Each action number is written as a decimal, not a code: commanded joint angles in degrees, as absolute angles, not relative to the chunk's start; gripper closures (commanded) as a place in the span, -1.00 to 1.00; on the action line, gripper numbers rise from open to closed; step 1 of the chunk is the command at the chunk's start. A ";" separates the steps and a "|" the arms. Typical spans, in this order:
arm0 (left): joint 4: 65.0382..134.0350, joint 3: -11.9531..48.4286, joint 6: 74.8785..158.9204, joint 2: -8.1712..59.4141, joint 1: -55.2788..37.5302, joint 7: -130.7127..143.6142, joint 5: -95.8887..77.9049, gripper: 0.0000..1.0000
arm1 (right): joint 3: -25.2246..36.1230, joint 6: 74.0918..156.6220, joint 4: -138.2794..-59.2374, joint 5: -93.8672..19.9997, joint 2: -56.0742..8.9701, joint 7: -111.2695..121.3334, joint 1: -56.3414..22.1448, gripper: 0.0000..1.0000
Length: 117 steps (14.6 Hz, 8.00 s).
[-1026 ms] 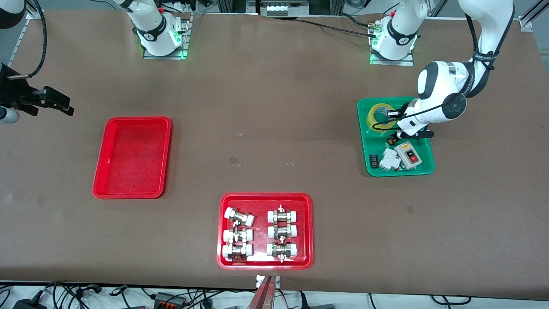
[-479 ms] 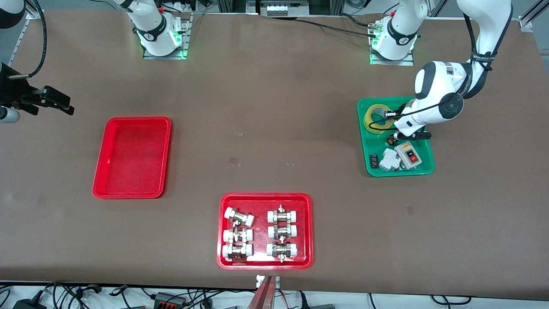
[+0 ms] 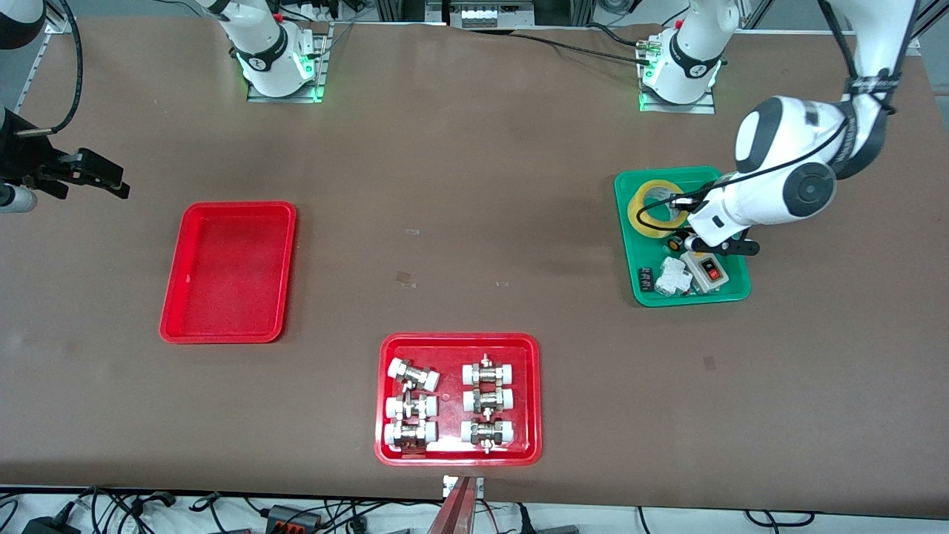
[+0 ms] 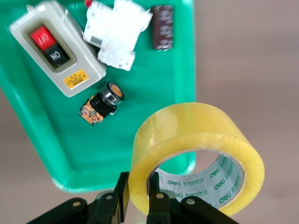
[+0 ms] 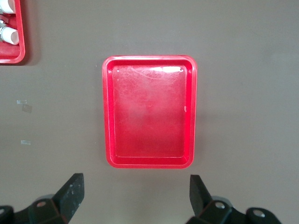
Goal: Left arm passes tape to right arm into tray
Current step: 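Close the left gripper on the tape roll's rim and lift it, then carry the tape toward the table middle while the right gripper approaches it, then close the right gripper on the tape roll's rim beside the left gripper, then open the left gripper and withdraw it while the right gripper holds the tape, then lower the tape into the empty red tray with the right gripper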
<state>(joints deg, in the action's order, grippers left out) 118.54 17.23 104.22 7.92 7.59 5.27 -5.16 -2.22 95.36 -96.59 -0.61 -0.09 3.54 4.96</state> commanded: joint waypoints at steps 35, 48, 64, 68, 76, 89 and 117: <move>84.73 32.34 106.96 19.25 -2.29 40.25 -44.12 1.00 | -2.72 104.05 -82.18 -43.07 -13.00 -21.00 -23.81 -1.00; 84.73 32.26 106.79 19.25 -2.02 40.17 -44.03 1.00 | -2.72 104.77 -82.35 -48.95 -15.73 -20.30 -24.35 -1.00; 84.64 32.17 103.10 19.07 -0.10 40.43 -43.86 -1.00 | -2.72 104.06 -82.44 -51.50 -15.82 -19.78 -24.08 0.23; 81.83 31.82 93.29 18.98 4.47 40.08 -42.55 -1.00 | -2.64 103.97 -82.79 -51.50 -15.91 -19.51 -24.08 0.23; 81.56 32.52 77.98 13.81 21.42 19.83 -29.56 -1.00 | -1.67 102.93 -86.75 -50.62 -22.92 -12.76 -15.59 0.23; 81.56 5.30 75.06 6.77 5.03 -10.19 -6.68 -1.00 | -1.67 89.74 -86.75 -38.06 -38.66 24.15 17.30 0.22; 90.97 -1.23 87.01 -3.16 -0.44 1.67 -2.46 -1.00 | -1.49 98.34 -93.87 -14.88 -32.88 33.40 15.73 -1.00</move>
<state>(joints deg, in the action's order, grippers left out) 92.85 -1.54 87.60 -4.01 -0.44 1.39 -2.11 -1.38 96.70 -91.68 -19.20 -37.19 33.40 16.71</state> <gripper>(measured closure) 0.000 0.000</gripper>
